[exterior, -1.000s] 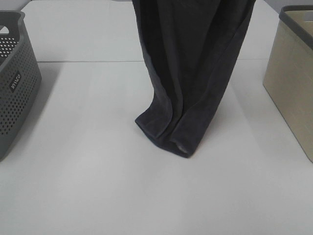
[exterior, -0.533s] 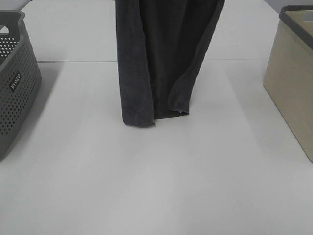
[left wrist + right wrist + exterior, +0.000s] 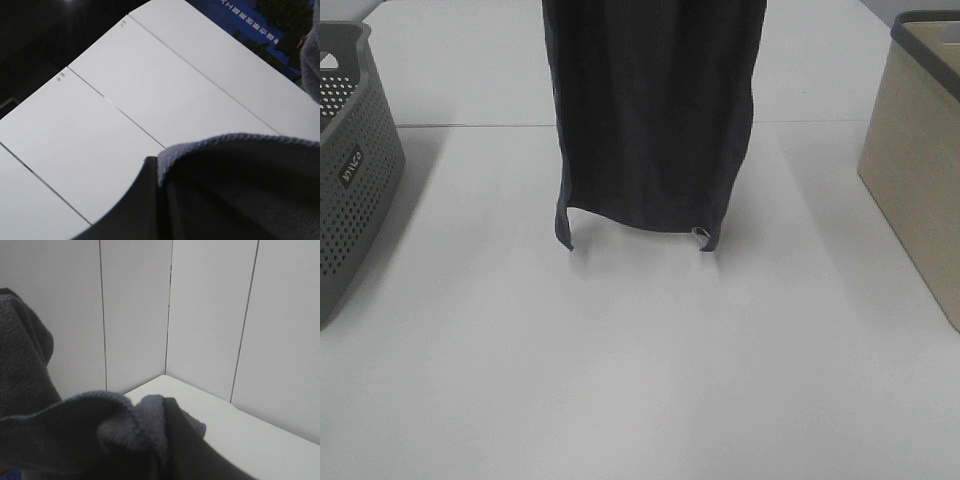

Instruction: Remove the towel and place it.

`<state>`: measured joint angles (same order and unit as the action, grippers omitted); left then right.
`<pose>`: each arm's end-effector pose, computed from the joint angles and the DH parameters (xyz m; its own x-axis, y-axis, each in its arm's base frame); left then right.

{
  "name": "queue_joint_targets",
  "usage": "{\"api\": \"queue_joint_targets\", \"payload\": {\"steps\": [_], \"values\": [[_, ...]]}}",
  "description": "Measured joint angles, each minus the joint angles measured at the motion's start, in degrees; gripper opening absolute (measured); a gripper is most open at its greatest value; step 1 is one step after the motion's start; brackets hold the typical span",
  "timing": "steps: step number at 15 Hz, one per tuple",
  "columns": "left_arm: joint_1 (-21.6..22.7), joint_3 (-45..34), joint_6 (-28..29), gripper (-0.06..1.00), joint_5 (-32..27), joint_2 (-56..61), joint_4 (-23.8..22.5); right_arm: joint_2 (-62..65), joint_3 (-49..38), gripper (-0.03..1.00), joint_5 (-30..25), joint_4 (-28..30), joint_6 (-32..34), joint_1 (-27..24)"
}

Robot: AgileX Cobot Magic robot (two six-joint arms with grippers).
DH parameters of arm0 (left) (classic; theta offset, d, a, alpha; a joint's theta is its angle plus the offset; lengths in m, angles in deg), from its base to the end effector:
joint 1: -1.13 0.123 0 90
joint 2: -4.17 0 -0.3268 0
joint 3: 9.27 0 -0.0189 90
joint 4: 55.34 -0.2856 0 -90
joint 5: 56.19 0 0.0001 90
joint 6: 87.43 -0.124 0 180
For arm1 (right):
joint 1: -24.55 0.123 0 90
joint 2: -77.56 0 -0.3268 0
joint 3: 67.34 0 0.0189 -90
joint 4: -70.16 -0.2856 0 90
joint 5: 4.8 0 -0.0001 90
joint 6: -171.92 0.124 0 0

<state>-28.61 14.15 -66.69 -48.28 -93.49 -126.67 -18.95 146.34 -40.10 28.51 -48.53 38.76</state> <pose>0.3654 -0.2273 0.5812 0.6357 0.5169 -0.5733 0.1716 0.6295 0.7579 0.3731 0.1437 0.5934 0.0347 -0.0655 -0.9972 -0.5980 0.7981 -0.0733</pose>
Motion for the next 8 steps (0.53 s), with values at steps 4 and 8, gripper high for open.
{"api": "queue_joint_targets", "payload": {"steps": [4, 8], "values": [[0.0, 0.0, -0.06, 0.0, -6.53, -1.72, 0.06, 0.0, 0.0, 0.02, -5.27, 6.42, -0.29, 0.0], [0.0, -0.06, -0.06, 0.0, -5.5, -1.89, 1.32, 0.0, 0.0, 0.02, -6.02, 10.14, -0.46, 0.0]]}}
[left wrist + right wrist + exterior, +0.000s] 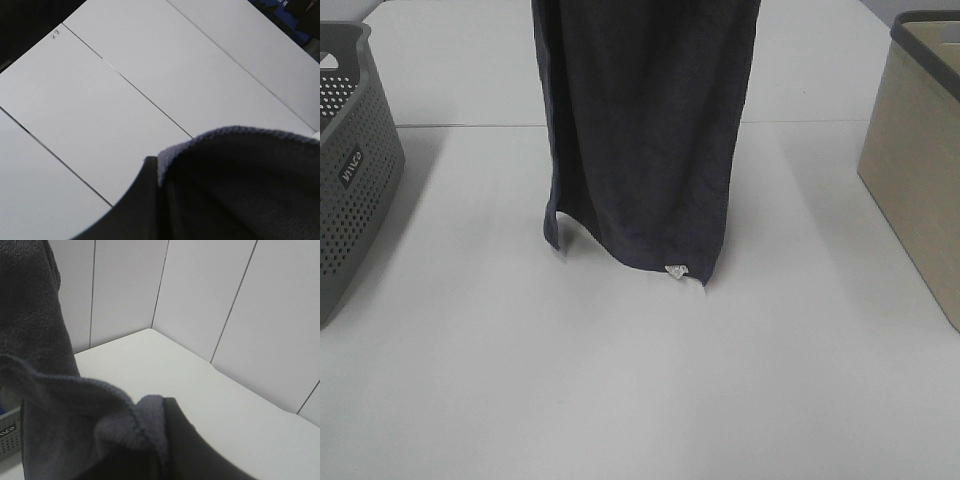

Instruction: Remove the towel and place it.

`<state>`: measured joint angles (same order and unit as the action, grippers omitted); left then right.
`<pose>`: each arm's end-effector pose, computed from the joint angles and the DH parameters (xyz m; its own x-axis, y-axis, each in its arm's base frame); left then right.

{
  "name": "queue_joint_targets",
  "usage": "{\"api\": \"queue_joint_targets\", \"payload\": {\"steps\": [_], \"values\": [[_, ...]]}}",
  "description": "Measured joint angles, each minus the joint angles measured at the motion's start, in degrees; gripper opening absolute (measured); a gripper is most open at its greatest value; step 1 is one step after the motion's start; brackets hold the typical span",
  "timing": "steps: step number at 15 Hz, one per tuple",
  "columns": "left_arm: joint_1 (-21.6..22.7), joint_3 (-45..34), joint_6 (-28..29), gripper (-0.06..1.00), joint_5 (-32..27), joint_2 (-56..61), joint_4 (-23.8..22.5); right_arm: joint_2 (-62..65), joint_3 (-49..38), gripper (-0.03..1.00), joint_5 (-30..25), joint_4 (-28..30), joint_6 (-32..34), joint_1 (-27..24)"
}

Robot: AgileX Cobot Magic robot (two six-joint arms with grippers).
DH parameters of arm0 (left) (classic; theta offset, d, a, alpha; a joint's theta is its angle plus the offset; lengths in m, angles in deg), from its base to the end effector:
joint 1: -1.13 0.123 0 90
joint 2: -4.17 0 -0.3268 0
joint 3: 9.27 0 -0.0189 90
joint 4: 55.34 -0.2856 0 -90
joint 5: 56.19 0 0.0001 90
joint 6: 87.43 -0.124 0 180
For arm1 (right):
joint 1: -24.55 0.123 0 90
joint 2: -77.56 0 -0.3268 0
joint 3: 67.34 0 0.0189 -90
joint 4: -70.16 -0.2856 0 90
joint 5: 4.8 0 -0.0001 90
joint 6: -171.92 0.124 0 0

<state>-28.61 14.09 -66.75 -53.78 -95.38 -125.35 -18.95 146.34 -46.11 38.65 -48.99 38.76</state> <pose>0.3857 -0.2259 0.5631 0.5441 0.5618 -0.6232 0.1784 0.6483 0.7402 0.3745 0.1390 0.5753 -0.0003 -0.2700 -0.9629 -0.5833 0.7821 -0.2191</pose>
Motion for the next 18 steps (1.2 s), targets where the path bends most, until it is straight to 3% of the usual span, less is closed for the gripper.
{"api": "queue_joint_targets", "payload": {"steps": [4, 7, 10, 14, 16, 18], "values": [[0.0, 0.06, 0.0, 0.0, 12.38, 0.52, 7.39, 0.0, 0.0, 0.02, 4.41, -1.89, -0.06, 0.0], [0.0, 0.23, -0.23, 0.0, 11.92, 1.15, 9.85, 0.0, 0.0, 0.02, 4.41, -0.97, -0.11, 0.0], [0.86, 0.23, -2.64, 0.0, 5.9, 0.8, 10.08, -0.52, 0.0, 0.02, 5.73, 2.41, -0.11, 0.0], [8.82, 1.89, -4.81, 0.0, 13.64, -5.21, 11.8, -6.19, 0.0, 0.02, 16.04, 2.18, -0.06, 0.0], [10.89, 5.27, -5.33, 0.0, 15.64, -8.82, 14.09, -9.05, 0.29, 0.02, 22.86, 2.12, -0.06, 0.0], [12.61, 13.75, -7.39, 0.0, 17.3, -15.01, 17.82, -12.15, 3.27, 0.02, 25.04, 2.12, -0.06, 0.0]]}}
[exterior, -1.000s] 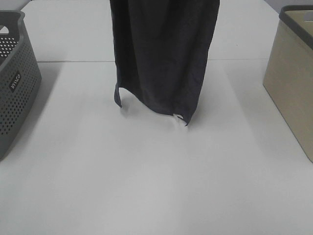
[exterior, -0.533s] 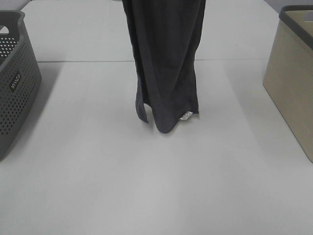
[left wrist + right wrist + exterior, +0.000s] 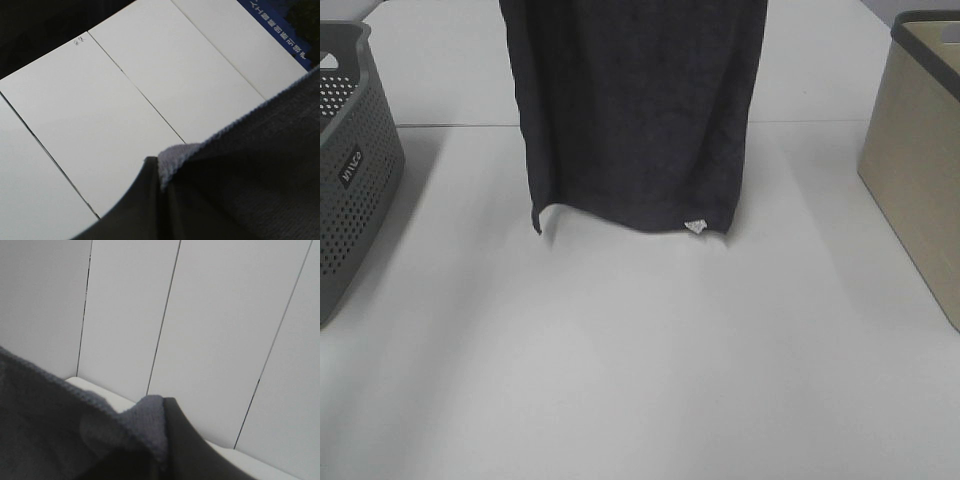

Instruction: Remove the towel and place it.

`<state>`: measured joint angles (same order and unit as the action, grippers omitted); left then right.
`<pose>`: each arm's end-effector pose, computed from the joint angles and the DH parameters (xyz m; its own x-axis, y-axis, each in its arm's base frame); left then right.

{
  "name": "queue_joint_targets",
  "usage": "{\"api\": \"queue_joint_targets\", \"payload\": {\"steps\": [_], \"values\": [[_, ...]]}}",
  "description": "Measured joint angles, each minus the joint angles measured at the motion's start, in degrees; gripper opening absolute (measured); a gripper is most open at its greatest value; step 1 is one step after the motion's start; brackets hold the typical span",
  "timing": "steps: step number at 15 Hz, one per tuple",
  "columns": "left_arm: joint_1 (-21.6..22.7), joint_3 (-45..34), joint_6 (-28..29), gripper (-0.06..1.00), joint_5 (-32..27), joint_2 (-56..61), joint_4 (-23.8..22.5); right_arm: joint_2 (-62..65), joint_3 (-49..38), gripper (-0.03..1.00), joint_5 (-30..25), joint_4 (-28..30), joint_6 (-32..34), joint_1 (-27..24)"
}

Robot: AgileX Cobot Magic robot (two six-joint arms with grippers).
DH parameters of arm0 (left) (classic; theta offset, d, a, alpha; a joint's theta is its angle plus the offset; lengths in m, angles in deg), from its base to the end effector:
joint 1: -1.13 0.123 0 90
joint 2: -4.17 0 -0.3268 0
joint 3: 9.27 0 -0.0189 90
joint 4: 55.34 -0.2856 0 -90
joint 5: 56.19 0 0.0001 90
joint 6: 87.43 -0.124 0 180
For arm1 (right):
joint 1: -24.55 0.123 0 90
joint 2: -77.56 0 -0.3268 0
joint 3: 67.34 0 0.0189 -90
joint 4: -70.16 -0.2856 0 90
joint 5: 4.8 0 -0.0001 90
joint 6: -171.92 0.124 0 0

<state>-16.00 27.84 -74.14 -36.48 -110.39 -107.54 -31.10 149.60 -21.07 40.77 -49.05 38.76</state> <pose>0.4862 -0.1844 0.5511 0.6322 0.4152 -0.6541 0.1662 0.7519 0.6380 0.4731 0.1374 0.5487 0.1481 -0.1849 -0.9715 -0.3523 0.9081 -0.2265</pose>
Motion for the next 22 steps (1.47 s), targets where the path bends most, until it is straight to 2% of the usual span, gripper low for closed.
{"api": "queue_joint_targets", "payload": {"steps": [2, 3, 4, 6, 7, 9, 10, 11, 12, 13, 14, 15, 16, 17, 19, 22], "values": [[0.52, 9.05, -2.12, 0.0, 0.29, -7.28, 2.92, -4.93, 7.51, 0.02, 0.4, 0.0, 0.0, 0.0], [0.63, 17.13, -2.92, 0.0, 0.4, -14.32, 3.84, -9.11, 13.06, 0.02, 0.23, -0.06, 0.0, 0.0], [0.63, 19.48, -2.92, 0.0, 0.0, -16.9, 3.9, -10.14, 13.58, 0.02, -0.23, -0.06, 0.0, 0.0], [0.63, 20.28, -2.18, 0.0, -0.92, -19.6, 4.01, -11.34, 13.75, 0.02, -1.78, 0.0, 0.0, 0.0], [0.46, 20.28, 0.23, 0.0, -2.29, -20.57, 4.07, -11.97, 13.75, 0.02, -4.07, 0.06, 0.0, 0.0], [-1.09, 20.28, 6.76, 0.0, -8.94, -21.43, 4.18, -12.32, 13.75, 0.02, -10.83, 2.46, 1.78, 0.0], [-2.52, 20.34, 9.05, 0.0, -14.38, -21.49, 4.24, -12.26, 13.75, 0.02, -14.73, 5.21, 5.04, 0.0], [-4.7, 20.34, 9.8, 0.0, -22.23, -21.03, 4.41, -12.15, 13.75, 0.02, -19.25, 8.88, 9.05, 0.0], [-6.88, 20.34, 7.96, 0.0, -33.29, -20.23, 5.61, -11.86, 13.75, 0.02, -24.24, 12.95, 13.69, 0.0], [-7.96, 20.34, 6.19, 0.0, -39.19, -19.88, 6.93, -11.57, 13.75, 0.02, -26.18, 14.61, 15.3, 0.0], [-9.74, 20.4, 1.09, 0.0, -49.5, -18.79, 10.77, -11.06, 13.75, 0.02, -30.42, 16.33, 18.39, 0.0], [-11.92, 20.51, -9.17, 0.0, -68.53, -17.25, 22.23, -8.71, 13.75, 0.02, -38.56, 17.13, 21.14, 0.0], [-12.15, 20.51, -11.57, 0.0, -76.32, -16.84, 28.07, -7.56, 13.75, 0.02, -42.51, 17.13, 22.23, 0.0], [-12.2, 20.51, -12.55, 0.0, -81.88, -16.21, 31.8, -6.47, 13.75, 0.02, -46.75, 17.13, 23.03, 0.0], [-12.2, 20.51, -12.95, 0.0, -87.72, -14.61, 35.12, -5.27, 13.87, 0.02, -52.65, 17.3, 24.81, 0.0], [-12.2, 20.51, -13.29, 0.0, -89.15, -9.0, 40.28, -4.58, 13.87, 0.02, -53.57, 17.7, 27.9, 0.0]]}}
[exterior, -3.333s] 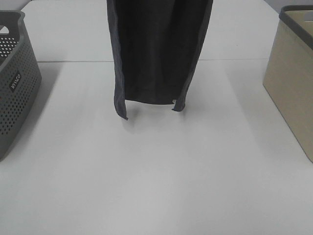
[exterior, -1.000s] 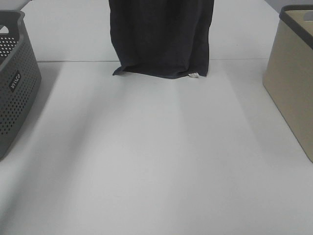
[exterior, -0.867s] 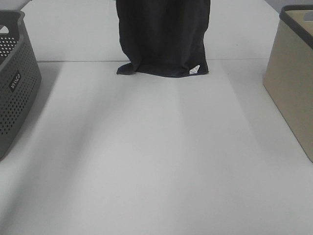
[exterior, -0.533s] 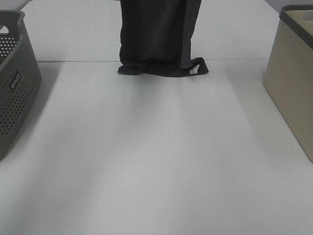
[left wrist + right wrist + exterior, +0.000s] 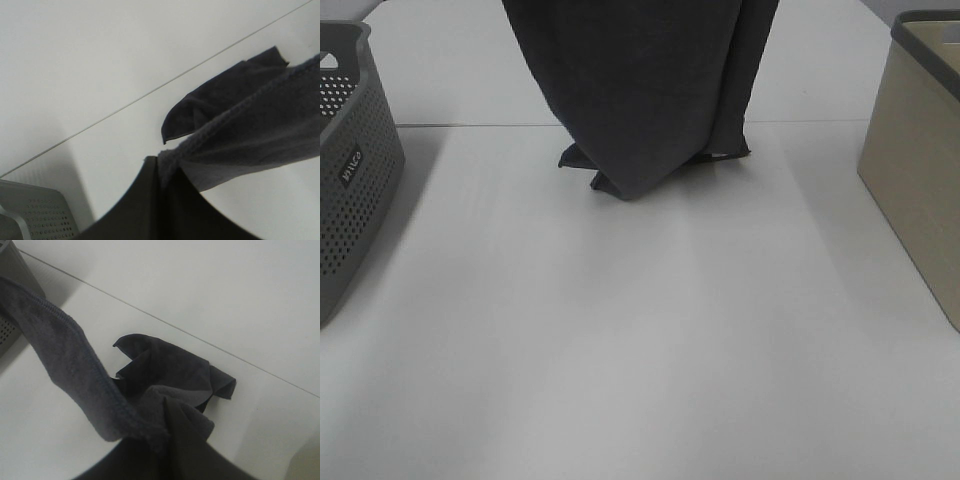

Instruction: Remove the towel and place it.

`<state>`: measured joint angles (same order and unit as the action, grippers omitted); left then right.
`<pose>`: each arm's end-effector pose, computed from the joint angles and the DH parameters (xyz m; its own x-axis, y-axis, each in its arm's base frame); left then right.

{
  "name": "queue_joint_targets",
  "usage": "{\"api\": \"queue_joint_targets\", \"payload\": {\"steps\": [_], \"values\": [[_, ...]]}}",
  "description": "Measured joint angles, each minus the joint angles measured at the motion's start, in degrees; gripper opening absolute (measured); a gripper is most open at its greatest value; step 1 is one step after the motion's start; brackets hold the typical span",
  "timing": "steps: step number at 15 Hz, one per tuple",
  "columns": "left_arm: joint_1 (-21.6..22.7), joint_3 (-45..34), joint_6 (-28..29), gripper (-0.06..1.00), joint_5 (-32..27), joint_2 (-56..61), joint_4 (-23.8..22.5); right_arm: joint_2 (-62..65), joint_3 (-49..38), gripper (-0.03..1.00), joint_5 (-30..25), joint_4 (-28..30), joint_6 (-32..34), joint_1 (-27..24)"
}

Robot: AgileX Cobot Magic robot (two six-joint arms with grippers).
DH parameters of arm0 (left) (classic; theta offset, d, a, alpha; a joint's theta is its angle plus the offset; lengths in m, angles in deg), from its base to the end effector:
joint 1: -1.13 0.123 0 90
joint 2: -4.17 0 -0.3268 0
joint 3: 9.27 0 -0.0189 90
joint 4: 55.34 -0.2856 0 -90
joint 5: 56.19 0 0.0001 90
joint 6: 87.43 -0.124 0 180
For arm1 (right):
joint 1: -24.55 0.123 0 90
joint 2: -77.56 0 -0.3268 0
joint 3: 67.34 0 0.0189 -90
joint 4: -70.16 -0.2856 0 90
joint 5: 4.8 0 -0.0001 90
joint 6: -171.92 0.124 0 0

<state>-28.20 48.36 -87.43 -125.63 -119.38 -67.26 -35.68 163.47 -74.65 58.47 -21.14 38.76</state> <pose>0.4648 -0.2336 0.4431 -0.5875 0.4133 -0.6957 0.4058 0.8943 0.1886 0.4439 0.1368 0.4909 -0.5803 -0.3051 -0.7551 -0.4747 0.8801 0.0092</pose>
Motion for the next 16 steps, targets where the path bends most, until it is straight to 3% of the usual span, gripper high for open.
{"api": "queue_joint_targets", "payload": {"steps": [2, 4, 6, 9, 13, 16], "values": [[0.0, -2.06, 0.0, 0.0, 0.0, 2.92, 1.32, 0.8, -0.17, 0.02, -0.06, -0.06, 1.43, 0.0], [0.0, -15.41, 0.0, 0.0, 0.0, 9.68, 4.01, 6.82, -7.22, 0.02, -0.06, -0.74, 3.44, 0.0], [-0.17, -26.76, 0.46, 0.0, 0.11, 17.93, 8.71, 14.38, -18.74, 0.02, -0.06, -3.21, 4.53, 0.11], [-0.4, -40.68, 2.52, 0.0, 0.29, 28.82, 11.06, 22.8, -34.66, 0.02, 0.0, -5.9, 4.58, 0.11], [-0.52, -51.05, 3.67, 0.0, 1.49, 35.92, 14.5, 31.86, -45.55, 0.02, 0.0, -7.91, 4.58, 0.52], [-0.57, -52.65, 3.67, 0.0, 1.66, 36.55, 16.04, 33.8, -45.95, 0.02, 0.0, -8.08, 4.81, 0.52]]}}
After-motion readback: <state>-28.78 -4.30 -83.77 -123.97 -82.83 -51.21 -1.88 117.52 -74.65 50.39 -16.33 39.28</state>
